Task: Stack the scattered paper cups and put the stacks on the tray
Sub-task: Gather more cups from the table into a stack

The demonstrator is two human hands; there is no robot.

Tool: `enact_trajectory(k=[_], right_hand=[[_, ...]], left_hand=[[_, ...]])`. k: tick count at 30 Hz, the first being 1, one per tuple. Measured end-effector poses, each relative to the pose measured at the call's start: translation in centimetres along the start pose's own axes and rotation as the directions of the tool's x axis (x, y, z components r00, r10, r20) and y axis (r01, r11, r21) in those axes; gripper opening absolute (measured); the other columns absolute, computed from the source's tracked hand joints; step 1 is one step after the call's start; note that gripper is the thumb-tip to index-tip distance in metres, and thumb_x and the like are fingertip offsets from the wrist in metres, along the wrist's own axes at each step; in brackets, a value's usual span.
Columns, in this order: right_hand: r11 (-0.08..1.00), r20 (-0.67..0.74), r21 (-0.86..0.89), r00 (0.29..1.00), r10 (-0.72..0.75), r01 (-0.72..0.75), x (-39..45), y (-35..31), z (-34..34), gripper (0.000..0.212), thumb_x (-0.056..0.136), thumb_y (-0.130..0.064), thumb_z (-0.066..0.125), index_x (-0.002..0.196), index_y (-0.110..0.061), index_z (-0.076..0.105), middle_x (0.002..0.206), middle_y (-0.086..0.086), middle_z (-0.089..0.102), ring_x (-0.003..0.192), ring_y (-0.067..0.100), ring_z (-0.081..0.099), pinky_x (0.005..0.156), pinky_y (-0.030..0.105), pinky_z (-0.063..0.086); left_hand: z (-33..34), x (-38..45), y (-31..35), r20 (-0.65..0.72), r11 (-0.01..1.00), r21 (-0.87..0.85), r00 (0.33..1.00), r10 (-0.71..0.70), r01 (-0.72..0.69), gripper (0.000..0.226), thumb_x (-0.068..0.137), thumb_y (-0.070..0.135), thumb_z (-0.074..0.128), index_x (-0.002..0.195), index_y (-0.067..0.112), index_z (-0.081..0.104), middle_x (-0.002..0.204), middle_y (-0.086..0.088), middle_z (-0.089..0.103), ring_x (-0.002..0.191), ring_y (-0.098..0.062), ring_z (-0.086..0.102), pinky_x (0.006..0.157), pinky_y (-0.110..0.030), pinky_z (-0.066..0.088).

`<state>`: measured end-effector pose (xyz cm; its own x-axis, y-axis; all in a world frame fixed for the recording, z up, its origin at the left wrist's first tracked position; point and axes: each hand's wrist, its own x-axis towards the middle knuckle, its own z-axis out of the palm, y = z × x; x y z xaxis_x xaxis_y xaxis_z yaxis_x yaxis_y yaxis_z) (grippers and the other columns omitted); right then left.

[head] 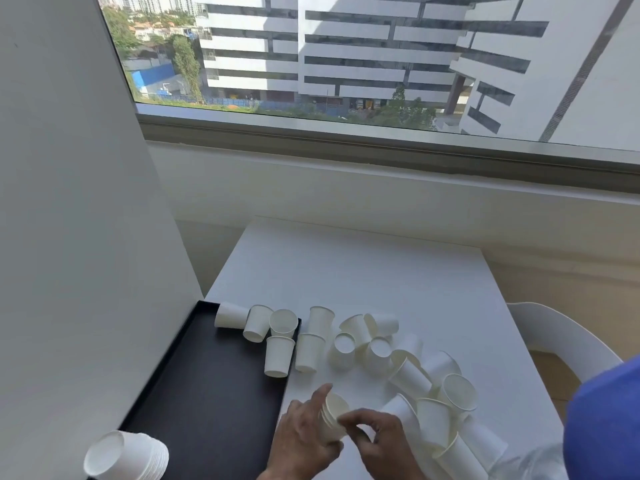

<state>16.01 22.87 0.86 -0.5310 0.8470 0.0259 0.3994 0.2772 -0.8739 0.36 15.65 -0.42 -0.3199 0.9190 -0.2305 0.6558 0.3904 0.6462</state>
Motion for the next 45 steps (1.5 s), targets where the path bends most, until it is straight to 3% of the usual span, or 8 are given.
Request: enact_trajectory(k=[4, 7, 13, 26, 31, 37, 41, 45], right_hand=[[0.952, -0.193, -0.307, 0.978, -0.074, 0.012, 0.3, 1.0, -0.9, 0.035, 0.062, -0.005, 0.083, 0.09, -0.025, 0.076, 0.093, -0.012, 0.073, 0.093, 0.013, 0.067, 0.096, 0.017, 0.042], [0.755, -0.129, -0.621, 0.977, 0.167, -0.211, 0.7, 1.7, -2.7, 0.056, 0.078, -0.044, 0.067, 0.128, -0.026, 0.053, 0.13, -0.006, 0.053, 0.117, 0.022, 0.052, 0.098, 0.032, 0.044], [0.67, -0.041, -0.644, 0.89, 0.453, -0.37, 0.7, 3.3, -3.4, 0.084, 0.083, -0.053, 0.057, 0.149, -0.021, 0.015, 0.145, 0.004, 0.031, 0.131, 0.025, 0.041, 0.106, 0.036, 0.039], [0.938, -0.268, -0.195, 0.935, 0.231, -0.288, -0.3, 2.7, -1.0, 0.034, 0.07, 0.002, 0.078, 0.091, -0.025, 0.072, 0.069, -0.014, 0.066, 0.075, 0.018, 0.061, 0.075, 0.025, 0.05], [0.995, -0.427, -0.045, 0.902, 0.063, -0.09, 0.1, 1.8, -1.1, 0.042, 0.068, 0.013, 0.079, 0.09, -0.023, 0.076, 0.076, -0.005, 0.072, 0.073, 0.001, 0.068, 0.071, 0.006, 0.049], [0.972, -0.201, -0.151, 0.957, -0.21, 0.182, -0.9, 1.9, -0.4, 0.038, 0.065, 0.009, 0.08, 0.087, -0.022, 0.078, 0.078, -0.015, 0.071, 0.074, 0.002, 0.068, 0.068, 0.026, 0.057], [0.977, -0.044, -0.152, 0.986, -0.159, 0.151, -1.2, 2.2, -0.5, 0.033, 0.067, -0.001, 0.08, 0.085, -0.028, 0.078, 0.078, -0.016, 0.072, 0.076, 0.004, 0.069, 0.069, 0.034, 0.059], [0.907, -0.234, -0.413, 0.972, -0.019, -0.082, 0.0, 3.0, -2.9, 0.026, 0.073, -0.01, 0.076, 0.095, -0.021, 0.072, 0.101, -0.004, 0.068, 0.096, 0.02, 0.065, 0.086, 0.034, 0.054]], left_hand=[[0.1, 0.0, -0.1, -0.025, 1.0, -0.002, 1.0, 0.005, -0.005, 0.089, 0.057, 0.055, 0.061, 0.14, 0.053, 0.028, 0.084, 0.03, 0.032, 0.1, -0.014, 0.053, 0.092, -0.026, 0.046], [0.1, -0.1, -0.4, -0.021, 1.0, -0.006, 1.0, 0.001, -0.001, 0.088, 0.054, 0.058, 0.06, 0.136, 0.056, 0.027, 0.084, 0.029, 0.034, 0.099, -0.013, 0.054, 0.091, -0.026, 0.048], [0.2, -0.5, -0.3, 0.013, 1.0, -0.016, 1.0, -0.006, 0.006, 0.092, 0.052, 0.06, 0.062, 0.134, 0.061, 0.021, 0.087, 0.023, 0.04, 0.097, -0.012, 0.055, 0.086, -0.021, 0.045], [-0.1, -0.9, -0.8, 0.091, 1.0, -0.025, 0.996, -0.007, 0.009, 0.089, 0.058, 0.051, 0.065, 0.138, 0.056, 0.026, 0.119, 0.017, 0.056, 0.114, -0.008, 0.055, 0.097, -0.027, 0.047], [-0.3, -0.8, -0.6, 0.105, 0.999, -0.024, 0.994, -0.042, 0.045, 0.092, 0.055, 0.051, 0.063, 0.136, 0.058, 0.02, 0.119, 0.02, 0.056, 0.113, -0.009, 0.056, 0.092, -0.029, 0.05], [-0.2, -0.7, 0.1, 0.11, 0.998, -0.064, 0.994, -0.001, 0.008, 0.104, 0.056, 0.051, 0.064, 0.14, 0.062, 0.002, 0.118, 0.016, 0.06, 0.108, -0.012, 0.06, 0.091, -0.03, 0.051], [-0.2, -0.8, 0.4, 0.112, 0.999, -0.018, 0.993, 0.044, -0.042, 0.096, 0.062, 0.049, 0.066, 0.135, 0.067, 0.007, 0.119, 0.016, 0.057, 0.111, -0.011, 0.056, 0.095, -0.032, 0.05], [-0.3, -0.8, 0.0, 0.085, 0.996, -0.088, 0.996, 0.026, -0.019, 0.092, 0.057, 0.052, 0.066, 0.135, 0.062, 0.018, 0.115, 0.022, 0.058, 0.109, -0.006, 0.056, 0.096, -0.028, 0.048]])
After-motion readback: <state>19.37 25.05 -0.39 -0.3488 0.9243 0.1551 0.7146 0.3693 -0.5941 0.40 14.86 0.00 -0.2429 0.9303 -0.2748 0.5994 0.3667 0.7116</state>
